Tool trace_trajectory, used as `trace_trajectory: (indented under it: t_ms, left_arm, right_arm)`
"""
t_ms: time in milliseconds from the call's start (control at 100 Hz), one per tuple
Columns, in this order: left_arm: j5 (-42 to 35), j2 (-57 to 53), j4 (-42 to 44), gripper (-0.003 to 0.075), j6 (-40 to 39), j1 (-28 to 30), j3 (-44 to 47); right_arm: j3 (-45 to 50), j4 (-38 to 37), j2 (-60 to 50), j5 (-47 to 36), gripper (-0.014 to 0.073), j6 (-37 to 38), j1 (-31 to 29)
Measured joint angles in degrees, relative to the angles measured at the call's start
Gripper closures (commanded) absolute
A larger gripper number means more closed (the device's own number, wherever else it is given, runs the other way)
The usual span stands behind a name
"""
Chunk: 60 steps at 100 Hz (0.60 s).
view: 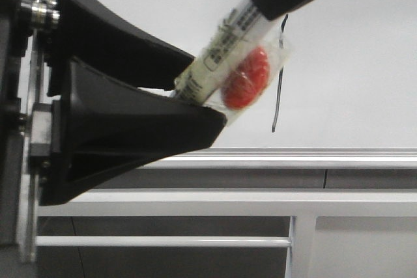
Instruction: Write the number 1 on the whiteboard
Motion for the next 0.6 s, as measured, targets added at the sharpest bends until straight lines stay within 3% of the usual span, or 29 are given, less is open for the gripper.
trace_trajectory:
  t_ms: [600]
  left_arm:
    - [0.2,0.0,0.0,0.0408,0.0,0.0,0.0]
  right_arm:
    - [0.0,-2.6,0.0,-1.2,0.0637,0.0,0.0]
